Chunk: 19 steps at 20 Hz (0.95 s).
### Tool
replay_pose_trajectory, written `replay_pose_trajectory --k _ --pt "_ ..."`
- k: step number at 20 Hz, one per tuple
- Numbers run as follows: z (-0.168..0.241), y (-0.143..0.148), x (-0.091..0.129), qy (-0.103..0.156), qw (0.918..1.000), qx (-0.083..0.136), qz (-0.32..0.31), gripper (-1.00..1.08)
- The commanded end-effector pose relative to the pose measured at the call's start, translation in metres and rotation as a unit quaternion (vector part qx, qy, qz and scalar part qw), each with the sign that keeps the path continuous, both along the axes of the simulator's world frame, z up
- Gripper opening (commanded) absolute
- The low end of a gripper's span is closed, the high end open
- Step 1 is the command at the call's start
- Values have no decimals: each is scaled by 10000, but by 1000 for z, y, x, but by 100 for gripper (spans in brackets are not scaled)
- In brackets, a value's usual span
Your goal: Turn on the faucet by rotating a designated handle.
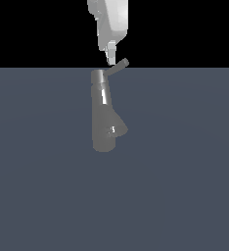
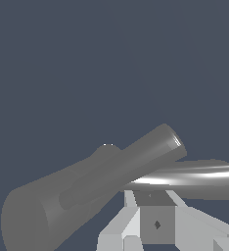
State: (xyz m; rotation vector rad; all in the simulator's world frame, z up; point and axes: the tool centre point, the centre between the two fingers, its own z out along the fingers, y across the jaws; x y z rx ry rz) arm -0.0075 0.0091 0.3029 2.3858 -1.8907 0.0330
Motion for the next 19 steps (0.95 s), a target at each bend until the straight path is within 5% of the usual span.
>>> replay_pose_trajectory --k 1,19 --pt "-9 -13 9 29 10000 1 -58 -100" --pt "-28 -67 57 26 9998 -17 -195 -100"
